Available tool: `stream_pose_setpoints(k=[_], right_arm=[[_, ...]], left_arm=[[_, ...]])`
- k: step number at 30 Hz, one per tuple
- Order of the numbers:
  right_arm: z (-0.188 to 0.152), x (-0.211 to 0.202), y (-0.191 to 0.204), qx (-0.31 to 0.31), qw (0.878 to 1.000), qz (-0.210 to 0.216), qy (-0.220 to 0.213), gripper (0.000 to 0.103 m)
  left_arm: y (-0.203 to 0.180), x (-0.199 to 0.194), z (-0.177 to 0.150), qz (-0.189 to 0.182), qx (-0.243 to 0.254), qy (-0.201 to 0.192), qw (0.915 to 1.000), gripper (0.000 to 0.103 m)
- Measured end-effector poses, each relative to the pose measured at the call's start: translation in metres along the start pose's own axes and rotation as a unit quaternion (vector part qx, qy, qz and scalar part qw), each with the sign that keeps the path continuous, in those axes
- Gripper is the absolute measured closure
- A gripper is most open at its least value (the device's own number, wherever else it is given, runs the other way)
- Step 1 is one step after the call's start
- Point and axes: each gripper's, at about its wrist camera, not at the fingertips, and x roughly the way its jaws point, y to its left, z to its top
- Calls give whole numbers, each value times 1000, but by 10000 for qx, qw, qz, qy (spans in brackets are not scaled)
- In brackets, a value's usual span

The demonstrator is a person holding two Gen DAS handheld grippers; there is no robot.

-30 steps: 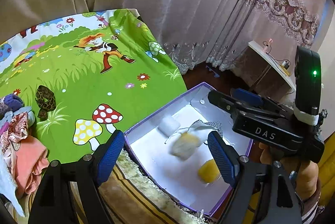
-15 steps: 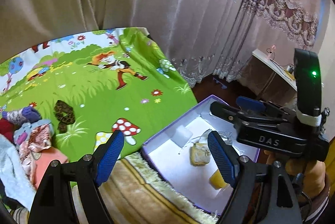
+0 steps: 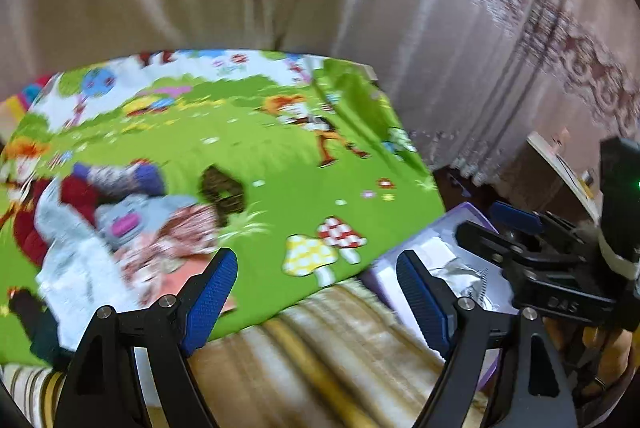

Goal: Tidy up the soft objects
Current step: 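Move both open tools back over the pile, then grasp the light blue towel with the left tool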

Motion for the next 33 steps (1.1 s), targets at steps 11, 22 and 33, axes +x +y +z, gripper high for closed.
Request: stream_pose_setpoints(k=[11,22,33], right_arm=[[7,26,56,-421,9982,385,208,19],[11,54,96,-805,9935,677,429,19],[14,79,128,-1193,9873,846,628,19]], left_arm=[[101,-5,-9,722,-768,307,9940,20],[153,21,-13,900,-1222,961,9837,33],[169,47,-20,761,-1416,1438,9765,51]])
